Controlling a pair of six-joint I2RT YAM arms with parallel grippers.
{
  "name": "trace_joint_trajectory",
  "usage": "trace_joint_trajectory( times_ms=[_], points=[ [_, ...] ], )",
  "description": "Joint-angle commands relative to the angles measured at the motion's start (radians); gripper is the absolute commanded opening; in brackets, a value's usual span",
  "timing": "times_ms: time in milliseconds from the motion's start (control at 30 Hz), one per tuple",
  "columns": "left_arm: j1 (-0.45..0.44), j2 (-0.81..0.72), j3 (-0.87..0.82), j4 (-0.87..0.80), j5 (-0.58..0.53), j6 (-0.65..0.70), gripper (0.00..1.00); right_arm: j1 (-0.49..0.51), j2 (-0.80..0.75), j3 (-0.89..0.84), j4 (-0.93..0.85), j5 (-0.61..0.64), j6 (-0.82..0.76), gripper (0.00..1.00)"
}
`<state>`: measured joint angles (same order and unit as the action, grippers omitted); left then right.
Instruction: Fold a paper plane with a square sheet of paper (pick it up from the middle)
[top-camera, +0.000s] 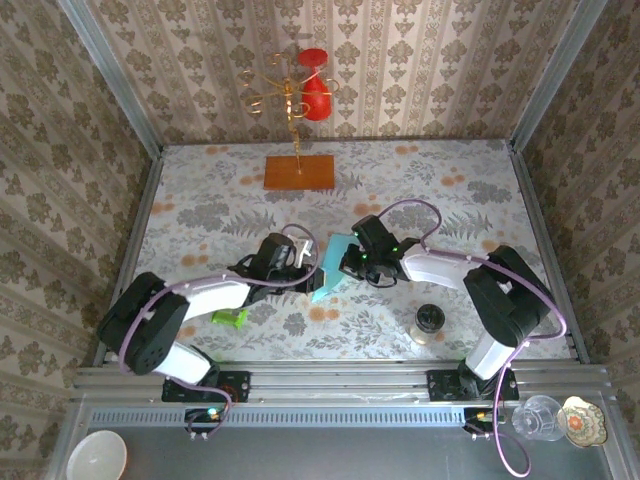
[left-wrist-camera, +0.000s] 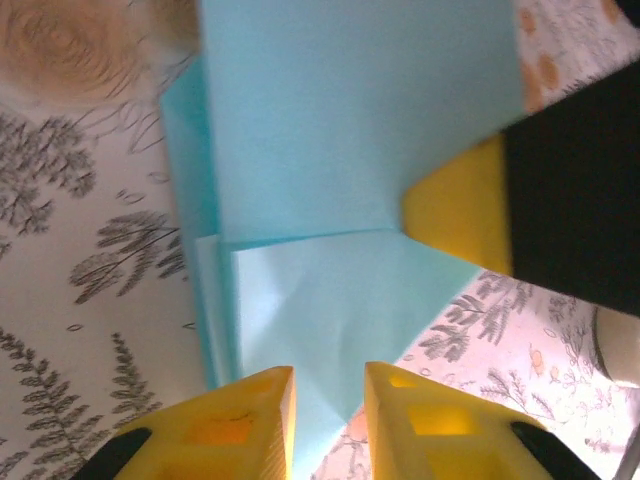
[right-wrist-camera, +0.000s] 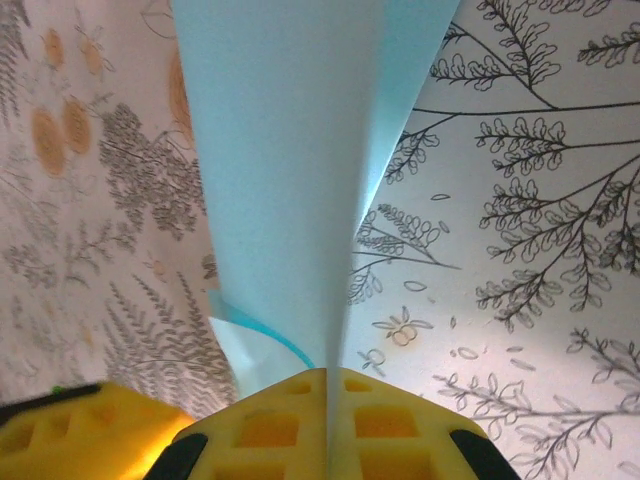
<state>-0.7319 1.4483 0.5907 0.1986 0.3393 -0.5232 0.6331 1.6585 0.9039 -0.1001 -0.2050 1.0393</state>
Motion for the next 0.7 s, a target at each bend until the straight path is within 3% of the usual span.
trace_joint_trajectory(
  times_ms=[0, 267, 667],
  points=[
    [-0.047, -0.064, 0.008, -0.058, -0.145, 0.182, 0.29, -0.004, -0.048, 0.005, -0.04, 0.011, 0.095, 0.0],
    [-0.144, -0.103, -0.076, 0.066, -0.265, 0.406, 0.36, -0.032, -0.089, 0.0, -0.051, -0.025, 0.192, 0.0],
    [-0.256, 0.02, -0.107, 0.227, -0.446, 0.562, 0.35, -0.06, -0.097, -0.005, -0.042, -0.069, 0.243, 0.0]
  ],
)
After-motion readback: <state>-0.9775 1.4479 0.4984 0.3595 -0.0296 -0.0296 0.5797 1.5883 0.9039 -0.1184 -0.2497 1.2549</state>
